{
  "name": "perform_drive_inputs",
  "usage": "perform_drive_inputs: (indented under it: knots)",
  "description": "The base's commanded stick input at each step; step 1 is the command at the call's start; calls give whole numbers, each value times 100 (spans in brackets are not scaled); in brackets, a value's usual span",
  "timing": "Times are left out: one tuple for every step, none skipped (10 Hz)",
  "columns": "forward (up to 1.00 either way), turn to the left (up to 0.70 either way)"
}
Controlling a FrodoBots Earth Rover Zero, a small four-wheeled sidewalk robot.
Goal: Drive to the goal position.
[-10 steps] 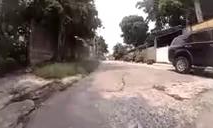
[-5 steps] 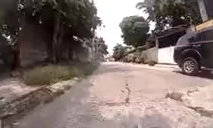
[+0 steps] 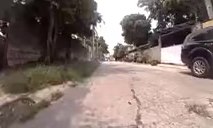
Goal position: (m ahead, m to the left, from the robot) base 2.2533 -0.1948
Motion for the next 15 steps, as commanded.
perform_drive_inputs:
  knots:
    - [100, 0]
    - [100, 0]
    - [100, 0]
    - [100, 0]
    - [100, 0]
    - [100, 0]
    - [100, 0]
    - [100, 0]
    - [100, 0]
    - [100, 0]
    - [100, 0]
    - [100, 0]
    - [100, 0]
    - [100, 0]
    - [100, 0]
